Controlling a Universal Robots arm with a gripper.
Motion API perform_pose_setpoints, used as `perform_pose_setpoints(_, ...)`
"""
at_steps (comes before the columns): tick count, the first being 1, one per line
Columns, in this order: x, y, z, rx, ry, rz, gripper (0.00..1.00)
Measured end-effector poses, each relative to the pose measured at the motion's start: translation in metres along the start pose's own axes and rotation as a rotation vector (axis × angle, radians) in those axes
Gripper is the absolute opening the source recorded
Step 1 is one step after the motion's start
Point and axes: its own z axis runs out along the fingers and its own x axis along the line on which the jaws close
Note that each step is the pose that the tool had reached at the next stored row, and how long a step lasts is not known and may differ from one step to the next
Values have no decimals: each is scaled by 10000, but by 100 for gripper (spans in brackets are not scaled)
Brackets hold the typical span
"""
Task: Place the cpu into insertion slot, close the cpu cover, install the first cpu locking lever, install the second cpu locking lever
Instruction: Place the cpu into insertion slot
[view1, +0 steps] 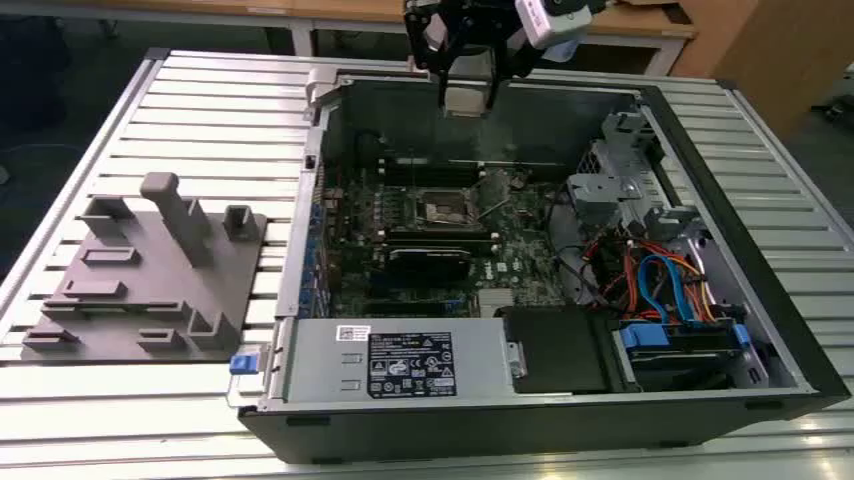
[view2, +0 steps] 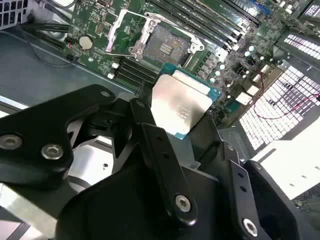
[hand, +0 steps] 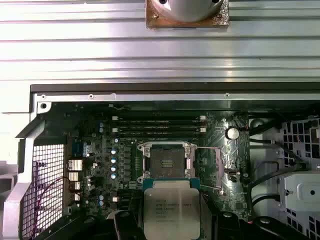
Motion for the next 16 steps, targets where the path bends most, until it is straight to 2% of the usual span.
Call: perform_pose_setpoints(16,0,0,0,-2,-9,105,54)
